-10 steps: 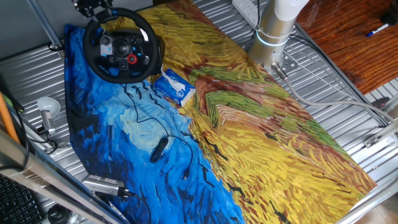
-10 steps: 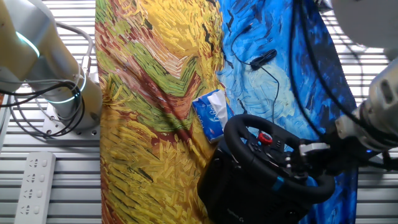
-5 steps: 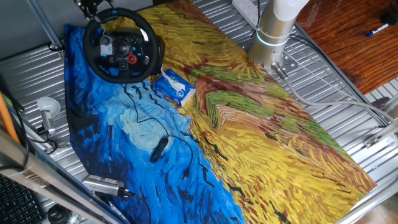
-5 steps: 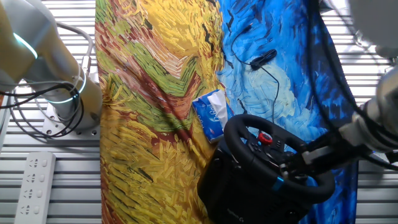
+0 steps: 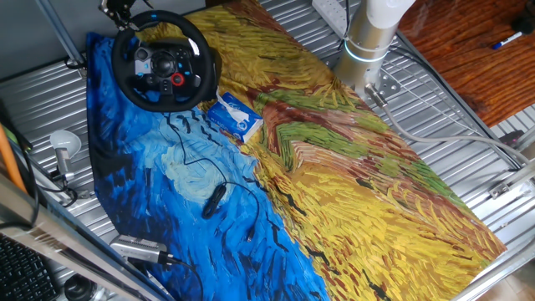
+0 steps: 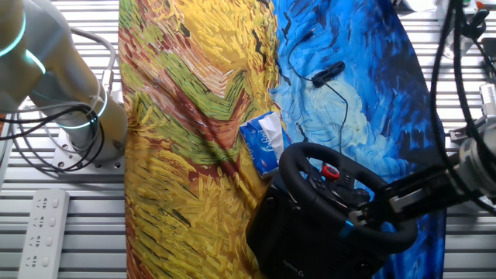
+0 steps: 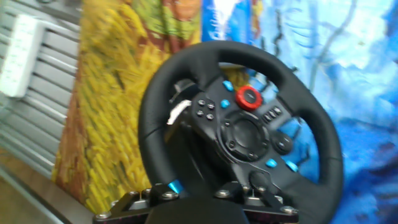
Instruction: Rotate the steering wheel 90 degrees clockwise
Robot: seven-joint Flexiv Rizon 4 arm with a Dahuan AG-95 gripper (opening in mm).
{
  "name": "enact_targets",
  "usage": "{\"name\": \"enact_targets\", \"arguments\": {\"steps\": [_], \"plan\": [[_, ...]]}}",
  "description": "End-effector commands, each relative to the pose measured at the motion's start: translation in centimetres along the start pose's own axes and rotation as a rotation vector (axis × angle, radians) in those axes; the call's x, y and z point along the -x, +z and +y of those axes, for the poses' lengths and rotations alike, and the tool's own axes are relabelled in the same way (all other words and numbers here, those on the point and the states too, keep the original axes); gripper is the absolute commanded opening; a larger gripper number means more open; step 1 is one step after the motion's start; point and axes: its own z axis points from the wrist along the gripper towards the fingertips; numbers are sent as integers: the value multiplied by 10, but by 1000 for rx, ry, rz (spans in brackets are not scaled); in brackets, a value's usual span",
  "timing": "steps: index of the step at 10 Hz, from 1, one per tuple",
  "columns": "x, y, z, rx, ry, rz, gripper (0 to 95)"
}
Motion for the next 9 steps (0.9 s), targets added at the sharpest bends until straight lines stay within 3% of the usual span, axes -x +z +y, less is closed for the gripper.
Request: {"name": "enact_targets", "arguments": {"steps": [1, 9], "plan": [[3, 9, 6, -7, -12, 10, 380], [2, 17, 24, 2, -75, 10, 380]]}}
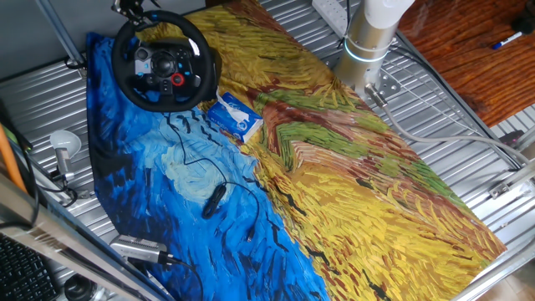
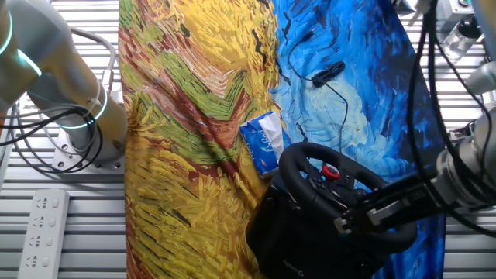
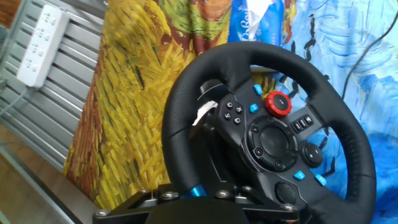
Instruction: Rotate the steering wheel 90 degrees clockwise
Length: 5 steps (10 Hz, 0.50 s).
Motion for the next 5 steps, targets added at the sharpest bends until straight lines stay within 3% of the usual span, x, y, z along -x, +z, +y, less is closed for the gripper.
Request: {"name": "enact_targets", "arguments": {"steps": [1, 5], "plan": [[3, 6, 3, -9, -14, 8, 380], [4, 9, 5, -21, -31, 13, 380]]}}
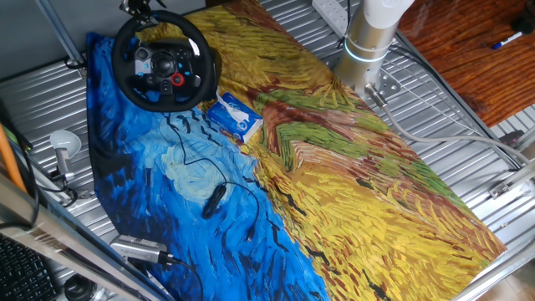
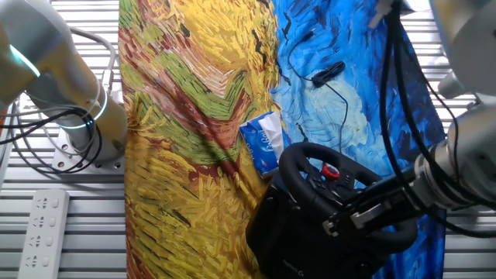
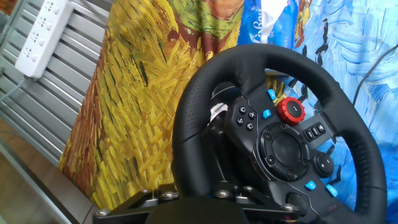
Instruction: Rotate the steering wheel 90 degrees clockwise
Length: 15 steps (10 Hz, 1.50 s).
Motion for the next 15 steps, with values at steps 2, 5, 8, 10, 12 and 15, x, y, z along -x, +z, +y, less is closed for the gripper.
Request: {"name": "enact_targets", "arguments": {"steps": [2, 5, 8, 10, 12, 15], "plan": [[1, 2, -1, -5, 6, 2, 380], [3, 5, -5, -10, 14, 3, 380], [3, 7, -3, -15, 15, 8, 380], [4, 8, -3, -17, 25, 9, 380], [4, 9, -2, -17, 34, 10, 190], [4, 9, -2, -13, 32, 0, 190]]}}
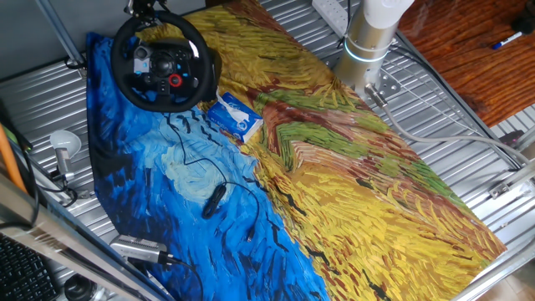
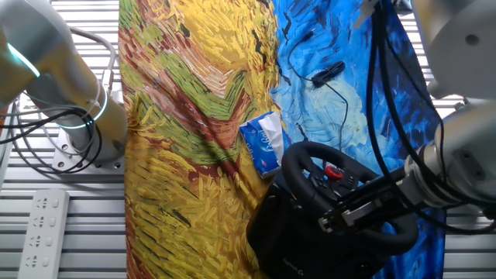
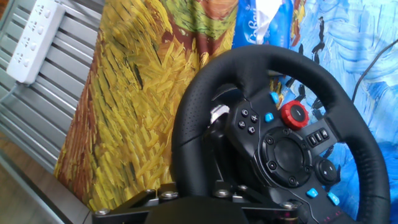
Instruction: Rotate the steering wheel 90 degrees clockwise
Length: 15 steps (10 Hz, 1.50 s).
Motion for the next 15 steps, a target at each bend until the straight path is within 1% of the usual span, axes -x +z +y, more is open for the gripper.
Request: {"name": "enact_targets", "arguments": {"steps": [1, 9, 15], "plan": [[-2, 0, -2, -3, -3, -7, 190], [-2, 0, -2, -5, -3, -11, 190], [-1, 1, -1, -9, 29, -18, 190]]}}
